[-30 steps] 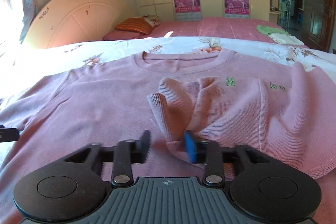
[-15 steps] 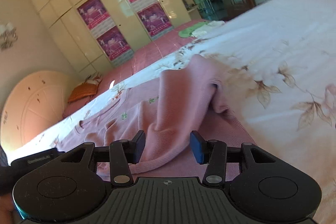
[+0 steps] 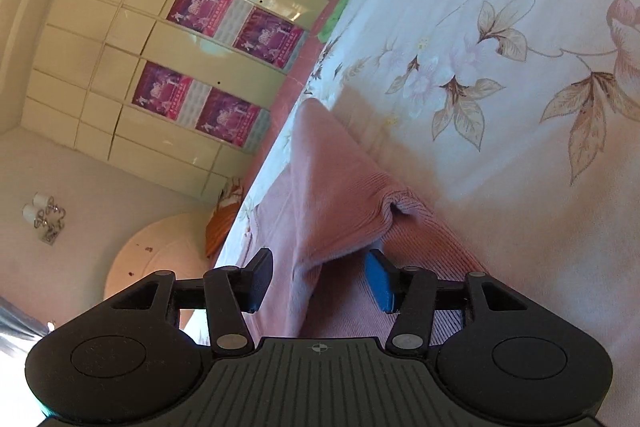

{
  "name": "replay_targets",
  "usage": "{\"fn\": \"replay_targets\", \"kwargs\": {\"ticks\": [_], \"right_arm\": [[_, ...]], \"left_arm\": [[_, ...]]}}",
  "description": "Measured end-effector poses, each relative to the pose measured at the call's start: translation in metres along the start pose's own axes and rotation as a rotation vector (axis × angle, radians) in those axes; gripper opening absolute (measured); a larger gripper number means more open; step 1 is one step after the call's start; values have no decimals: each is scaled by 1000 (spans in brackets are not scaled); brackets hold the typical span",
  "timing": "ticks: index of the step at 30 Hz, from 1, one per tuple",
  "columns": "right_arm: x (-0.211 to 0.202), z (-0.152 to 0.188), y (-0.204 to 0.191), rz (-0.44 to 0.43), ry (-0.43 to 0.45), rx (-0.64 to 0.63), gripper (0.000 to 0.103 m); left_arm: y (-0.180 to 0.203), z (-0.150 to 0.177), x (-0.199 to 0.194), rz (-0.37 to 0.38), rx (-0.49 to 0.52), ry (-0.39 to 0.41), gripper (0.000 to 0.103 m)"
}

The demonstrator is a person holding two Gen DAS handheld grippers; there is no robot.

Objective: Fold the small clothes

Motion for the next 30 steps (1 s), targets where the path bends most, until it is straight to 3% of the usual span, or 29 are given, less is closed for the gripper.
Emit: {"fn": "replay_targets", "kwargs": {"ticks": [4,8,10,11,12,16,17,20,22,24,26,28,30], "right_arm": [[2,-16,7,-14,13,59,51],[0,-20,8,10,18,40,51],[0,-15,10,86,-3,-26,26],[1,-14,12,120,-20,-50,20],[0,-11,15,129,-29,-62,14],[-8,-7,21,98,-40,-44,14],[-9,-6,22,92,-44,-41,14],[-8,-7,21,90,-47,-48,14],[-2,-10,18,101,-49,-76,13],[-2,-10,14,137,-45,-135,4],[0,-6,10,148,-51,-193,4],[2,-2,12,157,-67,-225,4],[3,-2,13,149,-82,-229,4]], "left_arm": [[-9,3,-8,-8,-30,46,7],[-11,16,-11,-41,-18,65,7],[-14,23,-6,-53,-41,55,8],[-16,24,-5,-51,-60,53,9],[-16,24,-5,-48,-70,57,15],[-17,11,-3,-60,-85,95,60],[-15,7,1,-60,-81,90,60],[-9,2,17,-87,-24,51,53],[-3,0,21,-71,10,33,9],[-3,-14,0,-81,-8,168,9],[-1,-20,-16,-115,15,254,9],[-6,-14,-16,-157,21,269,9],[-14,-5,-4,-180,13,215,9]]}}
Point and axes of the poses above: each gripper's, at about its wrist camera, not at the fingertips, and x roughly the way its jaws point, y to its right, z to its underside, the point moved 10 cm from there along x, roughly the way its jaws point, and after that the axes turned 12 degrees about -z, right-handed, at the moved point
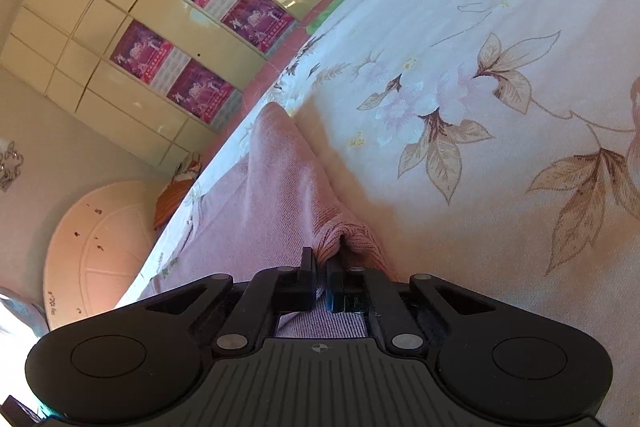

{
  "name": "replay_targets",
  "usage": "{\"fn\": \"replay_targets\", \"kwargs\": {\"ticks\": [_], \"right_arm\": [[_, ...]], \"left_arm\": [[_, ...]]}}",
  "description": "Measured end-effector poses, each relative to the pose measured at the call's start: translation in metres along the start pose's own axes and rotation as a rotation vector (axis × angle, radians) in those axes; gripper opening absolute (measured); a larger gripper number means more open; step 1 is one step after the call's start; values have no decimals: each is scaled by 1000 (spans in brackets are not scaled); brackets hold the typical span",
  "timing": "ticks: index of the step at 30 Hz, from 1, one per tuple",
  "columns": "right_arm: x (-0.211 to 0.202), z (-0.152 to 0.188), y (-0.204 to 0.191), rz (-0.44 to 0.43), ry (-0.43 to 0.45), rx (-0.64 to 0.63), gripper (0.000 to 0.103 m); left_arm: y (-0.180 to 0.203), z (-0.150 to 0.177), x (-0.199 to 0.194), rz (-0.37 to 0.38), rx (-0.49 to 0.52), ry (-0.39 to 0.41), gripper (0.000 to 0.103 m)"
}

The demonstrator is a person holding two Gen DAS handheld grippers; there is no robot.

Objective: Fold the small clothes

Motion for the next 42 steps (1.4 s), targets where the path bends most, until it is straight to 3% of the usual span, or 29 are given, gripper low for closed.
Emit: {"fn": "replay_targets", "kwargs": {"ticks": [2,5,7,8,12,15,19,20,21,23,26,29,31,33,36,38,40,42], "right_arm": [[-1,-1,-3,-9,-26,-9,4],[-16,0,-21,-49,-75,-116,13],[-24,-7,-34,-83,-69,-195,13],[-23,-15,-37,-80,-58,-224,13],[17,-52,-25,-44,-45,-232,13],[60,-70,-9,-40,-99,-204,13],[95,-77,2,-30,-148,-200,13],[97,-77,0,-52,-148,-210,13],[96,-79,-2,-60,-139,-232,3],[89,-81,-6,-64,-112,-263,3],[98,-71,5,10,-158,-323,3],[95,-74,1,51,-132,-354,3],[88,-77,-13,33,-98,-399,3],[91,-74,-26,16,-111,-464,3],[113,-60,-25,32,-187,-505,4],[125,-52,-11,50,-232,-495,5],[120,-54,-8,63,-220,-420,5],[100,-53,-21,85,-184,-458,6]], "left_arm": [[-5,13,15,-18,-7,-90,12],[-14,8,14,-9,-40,-85,25],[-18,4,15,-12,-52,-79,46],[-19,2,16,-5,-60,-80,48],[-10,1,28,-3,0,-119,41],[-6,1,34,22,1,-142,11],[-2,1,34,28,16,-122,6],[-2,-4,28,32,5,-80,6],[-3,-9,22,41,-9,-36,6],[-5,-14,14,9,0,19,6],[-4,-1,28,-52,43,-48,7],[-11,-3,30,-74,27,-74,20],[-18,-17,14,-141,29,8,34],[-6,-25,3,-84,45,42,42],[33,-8,14,12,155,-68,72],[43,13,29,-24,231,-116,70],[43,12,24,-50,254,-88,66],[45,3,0,-24,240,1,66]]}}
Point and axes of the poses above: each gripper's, at about its wrist camera, not at the fingertips, and x roughly the way its jaws point, y to its right, z to its underside, the point moved 10 cm from there along x, roughly the way its jaws point, and after that the axes turned 12 degrees about -z, right-handed, at the moved point
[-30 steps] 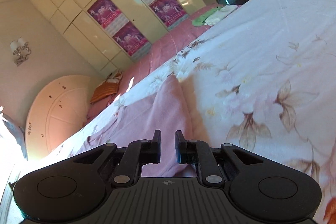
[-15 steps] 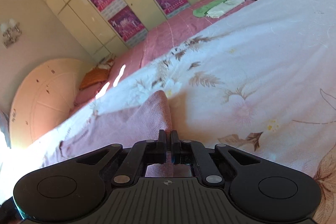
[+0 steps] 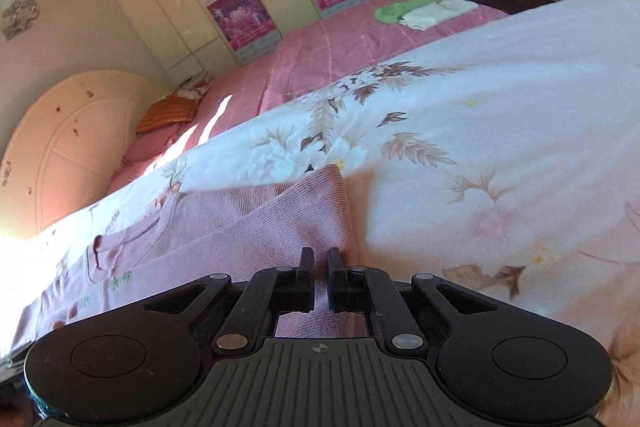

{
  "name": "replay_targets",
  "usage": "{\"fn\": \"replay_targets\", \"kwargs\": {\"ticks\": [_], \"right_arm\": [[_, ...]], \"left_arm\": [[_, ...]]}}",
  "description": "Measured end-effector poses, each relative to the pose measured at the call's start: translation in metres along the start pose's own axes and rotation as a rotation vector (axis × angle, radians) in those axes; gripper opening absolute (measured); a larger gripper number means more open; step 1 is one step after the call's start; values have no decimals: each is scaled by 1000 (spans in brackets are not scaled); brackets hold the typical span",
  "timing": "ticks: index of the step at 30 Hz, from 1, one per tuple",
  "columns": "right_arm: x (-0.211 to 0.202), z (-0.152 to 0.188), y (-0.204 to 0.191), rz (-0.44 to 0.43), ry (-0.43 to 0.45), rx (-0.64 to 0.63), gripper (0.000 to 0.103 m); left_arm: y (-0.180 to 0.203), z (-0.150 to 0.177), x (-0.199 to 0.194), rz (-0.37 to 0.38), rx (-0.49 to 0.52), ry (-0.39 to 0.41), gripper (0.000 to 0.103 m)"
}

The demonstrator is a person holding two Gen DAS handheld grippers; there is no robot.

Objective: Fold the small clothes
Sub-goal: 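Open both grippers, leaving the sleeve folded over the body, then grasp the other sleeve cuff with the left gripper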

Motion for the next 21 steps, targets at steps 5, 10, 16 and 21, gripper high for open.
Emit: {"fn": "replay_targets", "kwargs": {"ticks": [5,10,16,21], "right_arm": [[-53,44,-36,-53,27,-133,49],[-38,74,-36,51,-41,-182,49],[-47,79,-36,63,-19,-90,49],[-61,76,-50,92,-2,-89,49]], "left_arm": [[8,20,-36,43,-28,12,67],[7,37,-17,10,-30,-77,65],[-30,45,-17,-75,-60,-146,69],[-62,34,-35,-30,-193,-124,68]]}}
Point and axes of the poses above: each gripper's, at about its wrist camera, not at the fingertips, and x roughly the way its jaws point, y to its right, z to its underside, the point moved 10 cm from there along x, roughly the way its jaws point, and after that the axes turned 12 degrees about -z, right-handed, at the moved point
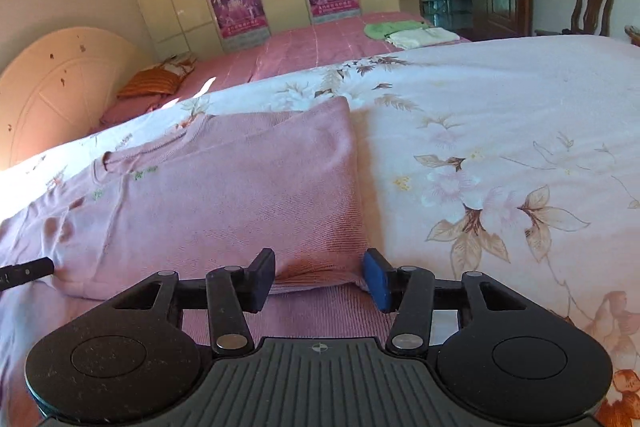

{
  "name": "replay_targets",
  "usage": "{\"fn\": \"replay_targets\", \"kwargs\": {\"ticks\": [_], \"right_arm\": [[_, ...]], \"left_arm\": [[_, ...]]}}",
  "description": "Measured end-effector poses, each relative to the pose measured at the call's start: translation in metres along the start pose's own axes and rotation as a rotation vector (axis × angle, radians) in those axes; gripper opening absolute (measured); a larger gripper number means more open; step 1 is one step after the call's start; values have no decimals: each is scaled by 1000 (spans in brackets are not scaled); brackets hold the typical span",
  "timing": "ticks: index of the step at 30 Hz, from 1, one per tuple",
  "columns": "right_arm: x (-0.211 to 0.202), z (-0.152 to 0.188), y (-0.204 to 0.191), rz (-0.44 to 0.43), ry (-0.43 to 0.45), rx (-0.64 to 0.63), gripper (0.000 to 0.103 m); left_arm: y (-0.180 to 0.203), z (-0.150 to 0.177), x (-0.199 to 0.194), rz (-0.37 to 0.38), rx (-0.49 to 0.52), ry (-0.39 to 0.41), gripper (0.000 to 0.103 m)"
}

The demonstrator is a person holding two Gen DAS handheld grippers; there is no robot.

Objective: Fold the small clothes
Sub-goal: 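Grasp the other sleeve cuff with the left gripper, then carry the held sleeve across the body toward the right gripper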

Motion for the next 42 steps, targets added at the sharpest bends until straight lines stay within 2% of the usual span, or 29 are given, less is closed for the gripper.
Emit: {"fn": "replay_targets", "kwargs": {"ticks": [2,5,8,11,13,15,17,21,27,29,30,31,32,33,34,36,39,42], "right_arm": [[-7,1,-4,-6,7,41,49],[-17,11,-9,-11,9,84,49],[-26,26,-12,-4,3,124,49],[-32,42,-13,11,-6,181,49],[-32,47,-16,14,-10,218,49],[-33,48,-24,16,-1,242,49],[-31,46,-35,14,7,245,49],[-24,42,-63,1,13,237,49],[-15,40,-83,-3,14,262,49],[-12,41,-84,2,11,270,49],[-11,42,-84,6,10,269,49],[-10,42,-84,14,11,268,49],[-10,43,-84,23,13,267,49],[-10,43,-83,31,16,264,49],[-9,44,-81,42,13,262,49],[-9,45,-74,68,5,267,49],[-15,44,-67,66,25,271,49],[-18,46,-58,66,24,269,49]], "left_arm": [[-26,1,-6,-44,-42,-19,72],[-92,6,-25,-122,-136,-29,76],[-185,12,-52,-221,-297,-14,78],[-281,21,-70,-325,-486,-13,75],[-334,22,-79,-351,-624,15,68],[-369,18,-85,-345,-727,41,66],[-392,12,-86,-358,-779,56,66],[-421,9,-79,-276,-899,129,66],[-444,-6,-64,-224,-932,189,65],[-448,-10,-56,-243,-919,176,44],[-452,-8,-54,-243,-948,157,12],[-456,-6,-56,-215,-1001,174,11],[-458,-5,-62,-201,-1009,212,11],[-458,-3,-60,-229,-972,200,11],[-457,4,-55,-245,-957,154,11],[-451,-1,-59,-235,-942,166,11],[-422,-22,-78,-220,-837,214,11],[-362,-52,-92,-202,-631,257,11]]}}
Point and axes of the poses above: each gripper's, at about its wrist camera, not at the fingertips, and x roughly the way its jaws point, y to its right, z to its underside, the point moved 10 cm from there along x, roughly the way its jaws point, and after that the axes turned 12 degrees about -z, right-handed, at the moved point
